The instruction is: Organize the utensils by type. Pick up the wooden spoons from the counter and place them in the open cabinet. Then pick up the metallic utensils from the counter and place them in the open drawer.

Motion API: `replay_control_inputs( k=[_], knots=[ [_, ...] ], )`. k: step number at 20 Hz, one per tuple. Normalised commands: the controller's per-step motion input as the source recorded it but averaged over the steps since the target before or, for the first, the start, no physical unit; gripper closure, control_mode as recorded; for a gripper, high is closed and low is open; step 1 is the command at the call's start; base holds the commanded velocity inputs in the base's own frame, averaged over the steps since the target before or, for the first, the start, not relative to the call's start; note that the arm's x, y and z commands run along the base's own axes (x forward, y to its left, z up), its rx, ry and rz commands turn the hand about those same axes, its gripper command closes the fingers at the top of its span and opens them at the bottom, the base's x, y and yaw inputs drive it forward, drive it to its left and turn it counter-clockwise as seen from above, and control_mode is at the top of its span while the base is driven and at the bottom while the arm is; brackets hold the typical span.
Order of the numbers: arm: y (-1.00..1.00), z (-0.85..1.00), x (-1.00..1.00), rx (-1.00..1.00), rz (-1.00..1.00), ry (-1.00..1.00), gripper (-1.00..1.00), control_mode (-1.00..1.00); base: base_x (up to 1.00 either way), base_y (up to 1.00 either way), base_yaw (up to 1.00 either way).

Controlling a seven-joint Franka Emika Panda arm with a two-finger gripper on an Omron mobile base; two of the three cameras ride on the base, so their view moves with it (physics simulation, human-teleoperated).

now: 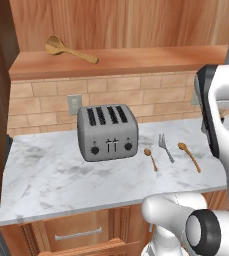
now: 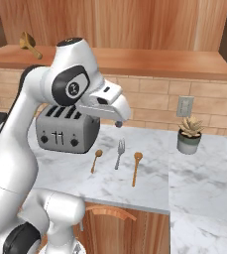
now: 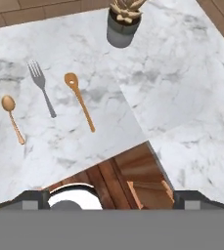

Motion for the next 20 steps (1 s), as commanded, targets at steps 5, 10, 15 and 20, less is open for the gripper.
replay_control_inputs(
  k=[5,10,15,20],
  knots=[
    [-0.04,-0.2,0.0,0.0,-0.09,-0.12,-1.0,-1.0,0.0,0.0,0.0],
    [-0.01,-0.34,0.02,0.0,-0.07,-0.11,-1.0,-1.0,0.0,0.0,0.0],
    [-0.04,-0.45,0.13,0.01,-0.01,-0.07,-1.0,-1.0,0.0,0.0,0.0],
    [-0.1,-0.3,0.13,0.0,0.05,0.03,-1.0,-1.0,0.0,0.0,0.0]
  ],
)
